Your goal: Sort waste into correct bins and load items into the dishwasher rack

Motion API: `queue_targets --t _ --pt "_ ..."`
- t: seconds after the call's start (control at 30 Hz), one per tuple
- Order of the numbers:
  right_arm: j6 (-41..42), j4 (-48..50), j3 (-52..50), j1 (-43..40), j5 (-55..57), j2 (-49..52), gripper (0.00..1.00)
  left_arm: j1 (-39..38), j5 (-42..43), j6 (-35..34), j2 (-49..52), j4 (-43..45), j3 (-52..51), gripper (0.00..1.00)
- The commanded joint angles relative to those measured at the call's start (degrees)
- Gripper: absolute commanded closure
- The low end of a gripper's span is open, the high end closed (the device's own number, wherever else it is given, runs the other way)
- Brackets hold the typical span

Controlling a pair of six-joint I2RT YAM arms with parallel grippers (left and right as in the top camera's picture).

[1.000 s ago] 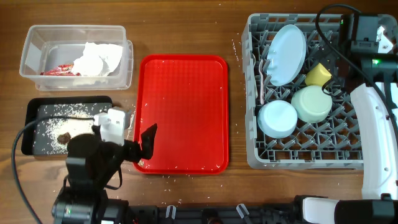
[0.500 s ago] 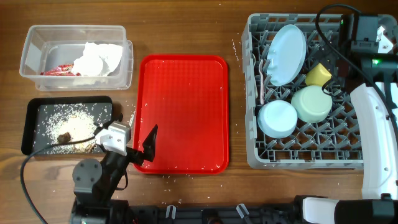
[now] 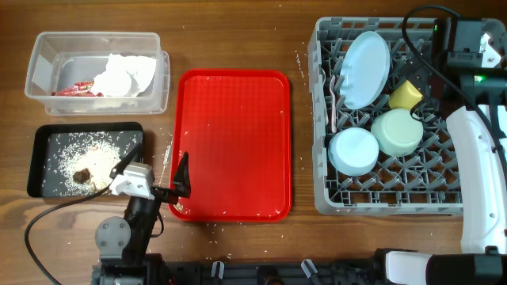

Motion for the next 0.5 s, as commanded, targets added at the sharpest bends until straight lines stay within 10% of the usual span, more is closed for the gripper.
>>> queue_targets --t 0.0,0.47 --pt "0.98 -0.04 0.26 -0.11 0.11 0.72 0.00 0.42 -2.19 -3.32 -2.49 3.50 -4.00 0.00" --pt "1.01 -0.04 0.26 -0.13 0.11 0.72 0.00 0.61 -5.44 -4.37 -2.82 -1.73 -4.26 0.00"
